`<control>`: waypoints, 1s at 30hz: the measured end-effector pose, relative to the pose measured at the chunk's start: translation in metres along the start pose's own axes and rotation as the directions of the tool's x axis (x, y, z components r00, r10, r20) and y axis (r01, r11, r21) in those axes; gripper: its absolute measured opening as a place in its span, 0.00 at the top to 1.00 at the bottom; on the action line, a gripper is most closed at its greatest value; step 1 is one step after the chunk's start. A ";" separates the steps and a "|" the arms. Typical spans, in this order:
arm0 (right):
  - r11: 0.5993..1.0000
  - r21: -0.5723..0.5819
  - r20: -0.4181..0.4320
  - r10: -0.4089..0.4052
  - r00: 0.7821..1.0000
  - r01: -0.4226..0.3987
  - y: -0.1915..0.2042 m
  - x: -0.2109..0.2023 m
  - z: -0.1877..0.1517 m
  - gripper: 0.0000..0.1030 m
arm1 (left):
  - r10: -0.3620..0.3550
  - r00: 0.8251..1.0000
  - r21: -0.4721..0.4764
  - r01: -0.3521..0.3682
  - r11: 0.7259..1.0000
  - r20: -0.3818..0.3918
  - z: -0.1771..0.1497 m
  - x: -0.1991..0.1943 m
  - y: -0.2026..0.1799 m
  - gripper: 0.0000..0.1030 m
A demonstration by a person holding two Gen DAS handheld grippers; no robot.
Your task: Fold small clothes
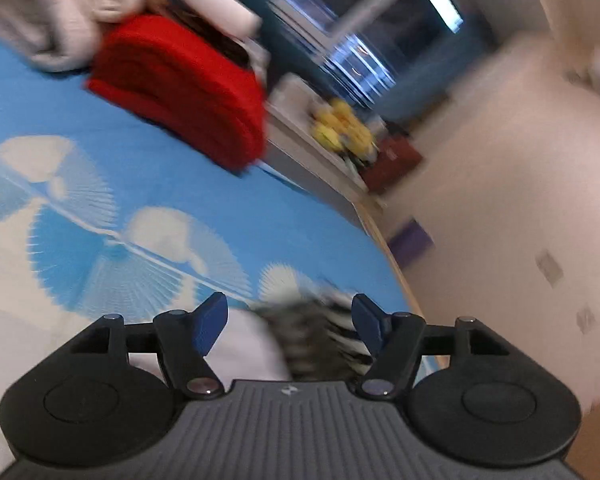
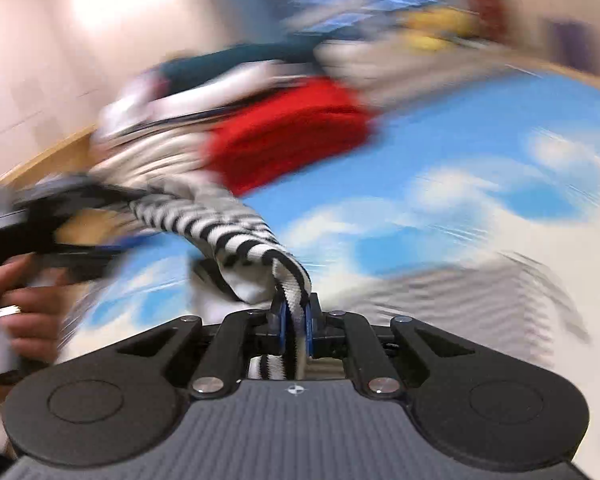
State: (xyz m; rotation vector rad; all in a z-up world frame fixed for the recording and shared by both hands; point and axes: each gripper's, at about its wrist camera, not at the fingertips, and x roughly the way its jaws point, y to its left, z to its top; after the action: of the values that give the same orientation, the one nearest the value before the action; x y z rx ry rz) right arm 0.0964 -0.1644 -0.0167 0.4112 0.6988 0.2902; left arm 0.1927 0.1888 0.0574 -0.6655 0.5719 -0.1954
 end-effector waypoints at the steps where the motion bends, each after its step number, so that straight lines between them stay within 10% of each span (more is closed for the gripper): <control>1: 0.995 0.068 -0.044 -0.068 0.997 0.071 -0.029 -0.002 -0.004 0.92 | 0.013 0.999 0.027 -0.012 1.000 -0.033 -0.006 0.012 -0.009 0.30; 6: 0.923 0.281 -0.290 -0.179 0.940 0.262 -0.120 0.012 -0.028 0.89 | 0.192 0.943 0.238 -0.127 0.963 -0.273 -0.052 0.077 -0.037 0.45; 9: 0.922 0.346 -0.324 -0.057 0.944 0.175 -0.135 0.022 -0.026 0.82 | 0.235 0.885 0.383 -0.070 0.921 -0.402 -0.085 0.091 -0.046 0.49; 12: 0.929 0.358 -0.314 0.023 0.949 0.096 -0.136 0.028 -0.021 0.53 | 0.273 0.853 0.477 -0.033 0.879 -0.444 -0.107 0.088 -0.047 0.50; 16: 0.937 0.342 -0.347 0.052 0.937 0.074 -0.145 0.038 -0.019 0.50 | 0.258 0.827 0.491 0.024 0.871 -0.499 -0.120 0.079 -0.037 0.53; 17: 0.946 0.315 -0.371 0.049 0.927 0.075 -0.141 0.043 -0.020 0.57 | 0.252 0.818 0.499 0.049 0.865 -0.517 -0.125 0.078 -0.036 0.54; 18: 0.957 0.279 -0.373 0.028 0.927 0.083 -0.135 0.044 -0.019 0.91 | 0.250 0.809 0.509 0.070 0.858 -0.532 -0.125 0.078 -0.037 0.55; 24: 0.975 0.215 -0.245 0.001 0.970 0.054 -0.124 -0.005 0.005 0.98 | 0.196 0.759 0.551 0.245 0.798 -0.621 -0.154 0.061 -0.044 0.60; 28: 0.930 0.241 -0.485 -0.133 0.864 0.278 -0.162 0.016 -0.019 0.98 | 0.303 0.656 0.613 0.310 0.726 -0.691 -0.208 0.081 -0.036 0.60; 30: 0.883 0.212 -0.539 -0.251 0.804 0.418 -0.177 0.023 -0.027 1.00 | 0.370 0.647 0.674 0.312 0.669 -0.667 -0.226 0.086 -0.035 0.60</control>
State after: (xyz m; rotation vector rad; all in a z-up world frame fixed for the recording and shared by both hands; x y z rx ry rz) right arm 0.1163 -0.3044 -0.1291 0.5173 1.3283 -0.0754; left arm 0.1385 0.0126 -0.1027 0.3269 1.2468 -0.6736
